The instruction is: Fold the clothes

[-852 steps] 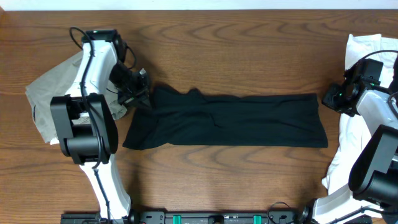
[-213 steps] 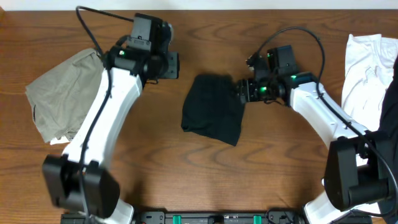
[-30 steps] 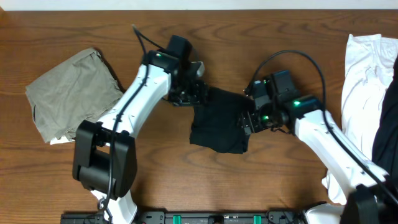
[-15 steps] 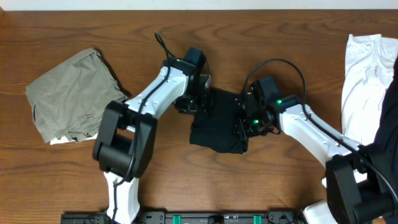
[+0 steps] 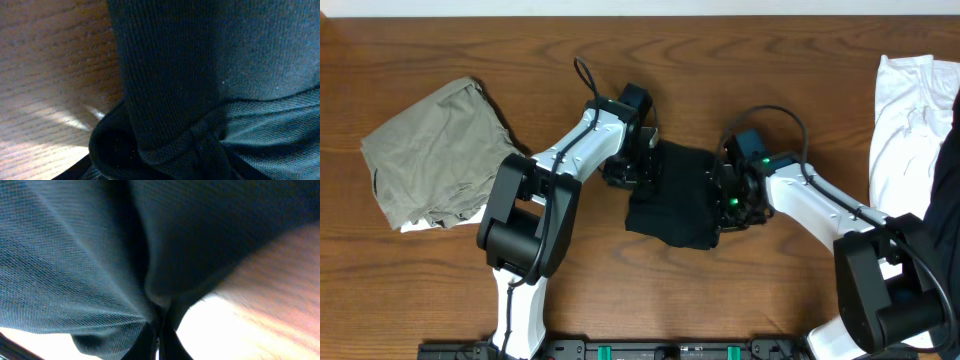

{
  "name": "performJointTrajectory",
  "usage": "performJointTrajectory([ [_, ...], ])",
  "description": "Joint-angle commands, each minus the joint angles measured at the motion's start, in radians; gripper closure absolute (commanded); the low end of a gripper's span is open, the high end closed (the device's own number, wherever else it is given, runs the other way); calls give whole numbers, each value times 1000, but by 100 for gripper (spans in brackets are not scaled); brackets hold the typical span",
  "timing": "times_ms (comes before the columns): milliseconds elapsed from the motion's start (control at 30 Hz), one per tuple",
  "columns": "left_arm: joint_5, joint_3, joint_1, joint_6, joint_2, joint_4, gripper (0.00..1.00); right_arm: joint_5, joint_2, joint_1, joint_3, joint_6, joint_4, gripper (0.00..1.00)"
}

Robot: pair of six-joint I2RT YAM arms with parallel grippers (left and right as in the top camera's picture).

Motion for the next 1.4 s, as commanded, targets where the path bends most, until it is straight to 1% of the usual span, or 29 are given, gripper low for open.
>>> performJointTrajectory([
  [0, -16, -8, -6, 19, 8, 13, 41, 93, -31, -29, -5, 34, -37, 97],
  [100, -16, -8, -12, 20, 13, 30, 41, 160, -31, -30, -5, 42, -68, 96],
  [200, -16, -8, -23, 20, 22, 38, 41, 239, -30, -30, -6, 97, -83, 94],
  [267, -16, -8, -30, 20, 31, 38, 41, 259, -30, -30, -6, 122, -80, 94],
  [400, -16, -8, -45, 20, 40, 34, 41, 200, -33, -25, -3, 102, -39, 96],
  [467, -16, -8, -51, 20, 40, 35, 41, 143, -41, -26, 13, 77, -24, 94],
  [567, -16, -8, -51, 20, 40, 34, 41, 87, -69, -26, 64, 77, -15, 91],
  [600, -16, -8, -50, 20, 40, 33, 41, 75, -82, -26, 81, 77, -7, 79],
  [633, -16, -8, -50, 20, 40, 32, 41, 68, -93, -26, 94, 77, 3, 60],
  [667, -16, -8, -50, 20, 40, 31, 41, 66, -100, -26, 101, 77, 14, 50],
  [700, -16, -8, -50, 20, 40, 30, 41, 66, -105, -25, 105, 77, 22, 47],
  [900, -16, -8, -50, 20, 40, 30, 41, 78, -79, -25, 73, 78, 76, 48],
  [1100, -16, -8, -50, 20, 40, 30, 41, 78, -6, -25, 40, 97, 111, 55],
  [1133, -16, -8, -50, 20, 40, 31, 41, 79, 4, -25, 40, 96, 114, 57],
  [1167, -16, -8, -50, 20, 40, 31, 41, 83, 14, -25, 40, 97, 119, 63],
  [1233, -16, -8, -50, 20, 40, 29, 41, 125, 21, -30, 40, 97, 126, 80],
  [1367, -16, -8, -50, 20, 40, 22, 41, 278, 18, -49, 40, 146, 135, 87],
])
